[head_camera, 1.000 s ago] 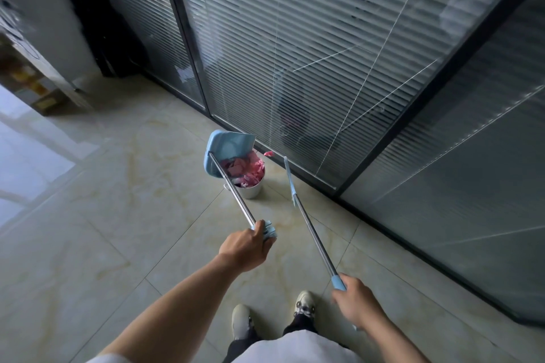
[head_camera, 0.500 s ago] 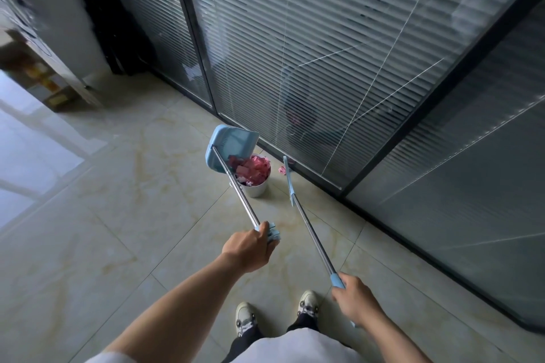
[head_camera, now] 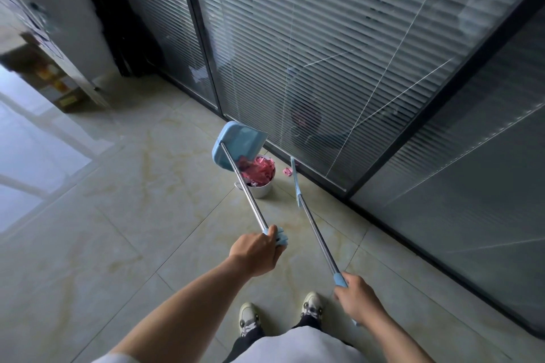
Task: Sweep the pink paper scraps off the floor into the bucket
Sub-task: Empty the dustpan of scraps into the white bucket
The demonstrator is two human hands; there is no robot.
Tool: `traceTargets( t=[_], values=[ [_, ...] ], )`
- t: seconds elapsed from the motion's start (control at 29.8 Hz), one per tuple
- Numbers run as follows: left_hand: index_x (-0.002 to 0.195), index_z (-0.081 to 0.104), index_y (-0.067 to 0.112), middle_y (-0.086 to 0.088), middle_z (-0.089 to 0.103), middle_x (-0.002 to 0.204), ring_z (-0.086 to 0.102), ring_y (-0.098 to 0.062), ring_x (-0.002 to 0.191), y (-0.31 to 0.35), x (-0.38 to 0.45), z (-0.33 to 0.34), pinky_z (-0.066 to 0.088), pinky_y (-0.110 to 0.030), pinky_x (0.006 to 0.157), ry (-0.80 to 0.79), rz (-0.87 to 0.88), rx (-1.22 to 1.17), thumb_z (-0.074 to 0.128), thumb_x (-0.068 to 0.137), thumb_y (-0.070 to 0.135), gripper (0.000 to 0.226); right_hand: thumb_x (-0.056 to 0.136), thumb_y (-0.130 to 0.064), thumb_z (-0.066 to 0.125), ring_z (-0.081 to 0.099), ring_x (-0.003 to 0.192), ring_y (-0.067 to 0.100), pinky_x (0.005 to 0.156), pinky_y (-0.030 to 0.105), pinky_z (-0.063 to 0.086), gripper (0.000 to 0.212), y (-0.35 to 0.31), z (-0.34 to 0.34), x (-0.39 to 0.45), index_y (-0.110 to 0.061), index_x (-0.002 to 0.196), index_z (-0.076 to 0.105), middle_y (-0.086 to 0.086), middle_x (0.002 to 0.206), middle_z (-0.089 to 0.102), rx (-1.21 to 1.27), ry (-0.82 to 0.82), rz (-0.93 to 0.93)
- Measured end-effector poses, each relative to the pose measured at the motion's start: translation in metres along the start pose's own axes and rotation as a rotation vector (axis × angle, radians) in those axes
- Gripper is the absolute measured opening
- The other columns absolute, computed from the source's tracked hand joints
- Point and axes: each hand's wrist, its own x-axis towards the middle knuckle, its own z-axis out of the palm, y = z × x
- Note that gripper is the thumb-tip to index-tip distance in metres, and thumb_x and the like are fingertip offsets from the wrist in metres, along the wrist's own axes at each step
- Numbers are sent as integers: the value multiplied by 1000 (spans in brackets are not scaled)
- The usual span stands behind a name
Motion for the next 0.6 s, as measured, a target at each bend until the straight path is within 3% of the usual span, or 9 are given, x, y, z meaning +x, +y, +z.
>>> traceTargets(
  t=[0.3,0.4,0.6],
  values=[
    [134,32,14,-11,66,88,56,-31,61,7,-6,-2,45,-35,56,23,11,33,29,98,51,52,78,-17,51,42,57,20,53,28,27,12,1,5,-1,-17,69,44,1,61,48,10,-23,-3],
    [135,32,13,-10,66,88,63,-31,65,8,-7,-2,49,-35,59,35,11,27,29,99,51,52,79,-17,51,42,58,20,52,28,26,14,1,7,-2,-17,67,43,1,61,48,16,-24,-4],
    [132,35,13,-11,68,89,63,-36,68,8,-10,-3,42,-32,56,62,11,38,29,99,50,50,79,-16,52,43,61,21,51,28,27,16,4,10,-2,-16,66,41,1,61,49,13,-16,-2]
  ],
)
